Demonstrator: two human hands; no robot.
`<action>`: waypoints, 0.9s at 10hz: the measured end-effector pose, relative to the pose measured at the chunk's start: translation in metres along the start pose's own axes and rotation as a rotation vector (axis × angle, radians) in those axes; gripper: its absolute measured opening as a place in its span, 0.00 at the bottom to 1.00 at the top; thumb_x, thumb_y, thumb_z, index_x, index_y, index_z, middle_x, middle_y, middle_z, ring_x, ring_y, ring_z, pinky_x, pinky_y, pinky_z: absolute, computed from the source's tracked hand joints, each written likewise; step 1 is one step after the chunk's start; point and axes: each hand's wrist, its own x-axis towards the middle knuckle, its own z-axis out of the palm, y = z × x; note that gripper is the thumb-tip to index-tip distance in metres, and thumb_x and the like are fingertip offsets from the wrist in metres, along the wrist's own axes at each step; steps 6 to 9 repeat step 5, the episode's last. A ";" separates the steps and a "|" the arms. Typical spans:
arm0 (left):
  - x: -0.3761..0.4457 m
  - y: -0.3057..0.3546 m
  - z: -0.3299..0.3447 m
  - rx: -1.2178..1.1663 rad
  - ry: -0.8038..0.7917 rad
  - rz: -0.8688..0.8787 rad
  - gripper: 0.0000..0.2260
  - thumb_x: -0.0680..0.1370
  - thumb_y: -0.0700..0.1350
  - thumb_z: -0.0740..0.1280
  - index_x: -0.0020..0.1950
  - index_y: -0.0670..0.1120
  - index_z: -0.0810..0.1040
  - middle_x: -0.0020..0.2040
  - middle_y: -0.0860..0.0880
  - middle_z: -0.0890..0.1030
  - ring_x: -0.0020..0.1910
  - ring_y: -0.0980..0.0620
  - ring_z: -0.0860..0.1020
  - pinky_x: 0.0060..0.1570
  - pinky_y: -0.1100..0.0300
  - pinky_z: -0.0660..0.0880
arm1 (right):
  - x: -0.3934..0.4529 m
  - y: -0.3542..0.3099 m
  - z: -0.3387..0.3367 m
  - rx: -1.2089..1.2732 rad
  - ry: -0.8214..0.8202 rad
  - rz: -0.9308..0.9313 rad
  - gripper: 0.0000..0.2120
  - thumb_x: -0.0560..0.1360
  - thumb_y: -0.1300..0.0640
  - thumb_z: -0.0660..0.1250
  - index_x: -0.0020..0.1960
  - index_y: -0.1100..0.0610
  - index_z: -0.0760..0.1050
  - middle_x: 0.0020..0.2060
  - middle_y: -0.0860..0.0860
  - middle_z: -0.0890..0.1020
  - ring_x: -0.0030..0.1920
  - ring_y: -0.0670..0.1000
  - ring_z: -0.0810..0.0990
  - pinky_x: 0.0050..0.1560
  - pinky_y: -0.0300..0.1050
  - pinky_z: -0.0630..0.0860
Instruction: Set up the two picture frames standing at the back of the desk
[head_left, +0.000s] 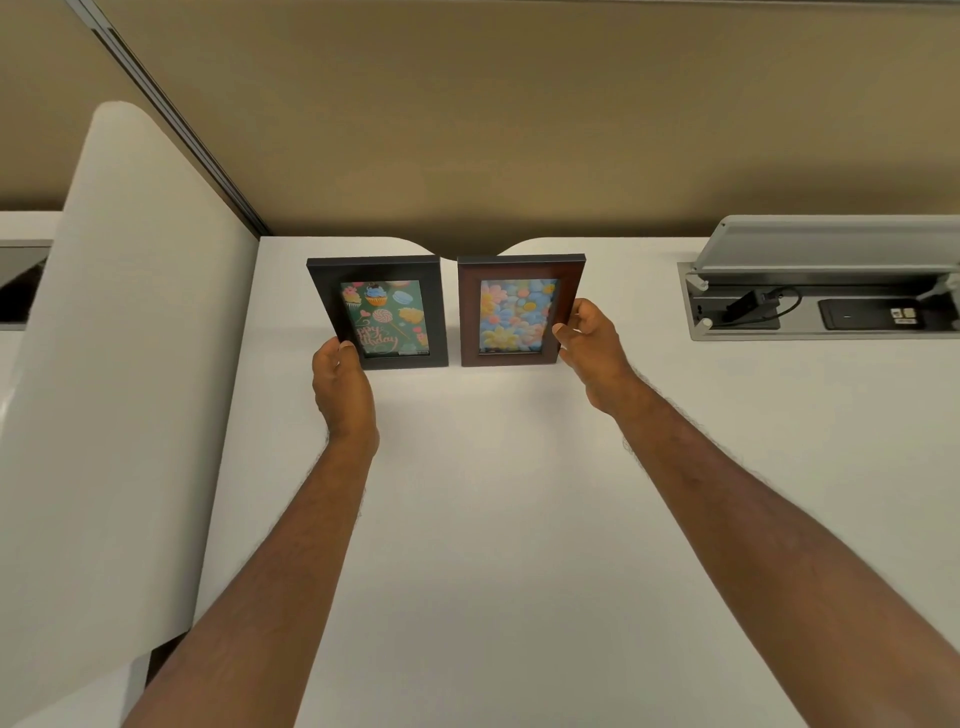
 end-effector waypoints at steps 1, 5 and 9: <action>0.001 0.000 0.001 0.011 0.011 0.003 0.18 0.84 0.52 0.58 0.72 0.49 0.71 0.70 0.47 0.76 0.68 0.48 0.74 0.65 0.55 0.73 | 0.000 0.000 -0.001 0.009 0.015 -0.002 0.14 0.82 0.60 0.60 0.68 0.55 0.70 0.63 0.49 0.78 0.61 0.50 0.76 0.51 0.38 0.75; -0.067 -0.022 -0.019 0.243 -0.003 0.159 0.18 0.84 0.45 0.62 0.74 0.43 0.70 0.74 0.42 0.72 0.73 0.43 0.71 0.69 0.54 0.70 | -0.065 0.032 -0.012 -0.191 0.180 -0.049 0.21 0.80 0.57 0.65 0.71 0.57 0.68 0.69 0.54 0.74 0.67 0.55 0.74 0.64 0.44 0.71; -0.067 -0.022 -0.019 0.243 -0.003 0.159 0.18 0.84 0.45 0.62 0.74 0.43 0.70 0.74 0.42 0.72 0.73 0.43 0.71 0.69 0.54 0.70 | -0.065 0.032 -0.012 -0.191 0.180 -0.049 0.21 0.80 0.57 0.65 0.71 0.57 0.68 0.69 0.54 0.74 0.67 0.55 0.74 0.64 0.44 0.71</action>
